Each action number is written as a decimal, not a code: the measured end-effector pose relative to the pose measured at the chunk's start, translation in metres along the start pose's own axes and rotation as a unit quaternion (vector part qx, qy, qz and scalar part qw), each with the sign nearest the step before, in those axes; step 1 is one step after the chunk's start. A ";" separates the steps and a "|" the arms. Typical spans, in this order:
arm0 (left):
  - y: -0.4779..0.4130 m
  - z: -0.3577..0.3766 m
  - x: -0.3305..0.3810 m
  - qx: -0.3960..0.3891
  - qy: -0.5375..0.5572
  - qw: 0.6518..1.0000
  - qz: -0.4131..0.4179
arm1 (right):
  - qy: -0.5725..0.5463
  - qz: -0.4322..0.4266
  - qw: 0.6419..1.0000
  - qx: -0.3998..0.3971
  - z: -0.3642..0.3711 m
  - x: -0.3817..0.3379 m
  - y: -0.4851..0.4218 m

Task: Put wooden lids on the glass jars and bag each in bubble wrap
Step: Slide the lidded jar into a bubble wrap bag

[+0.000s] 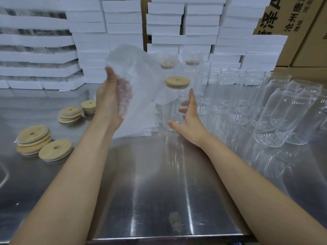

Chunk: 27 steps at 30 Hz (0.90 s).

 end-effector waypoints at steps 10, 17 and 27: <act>0.000 -0.063 -0.014 0.194 -0.169 0.966 -0.033 | 0.004 -0.001 1.000 -0.004 0.000 -0.003 0.001; 0.012 -0.020 -0.003 0.140 -0.754 0.626 0.139 | 0.010 -0.002 1.000 0.009 -0.001 -0.001 0.001; 0.014 0.012 -0.060 -0.081 -0.803 0.591 0.011 | -0.037 0.001 0.998 0.041 -0.008 -0.006 0.002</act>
Point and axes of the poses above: each hand's wrist, its own y-axis away from the middle knuckle, its own z-axis out of the palm, x = y × z, the point moved 5 cm from there along -y, towards the middle knuckle, and after that the axes turned 10 degrees about -x, right-handed, at the moved point
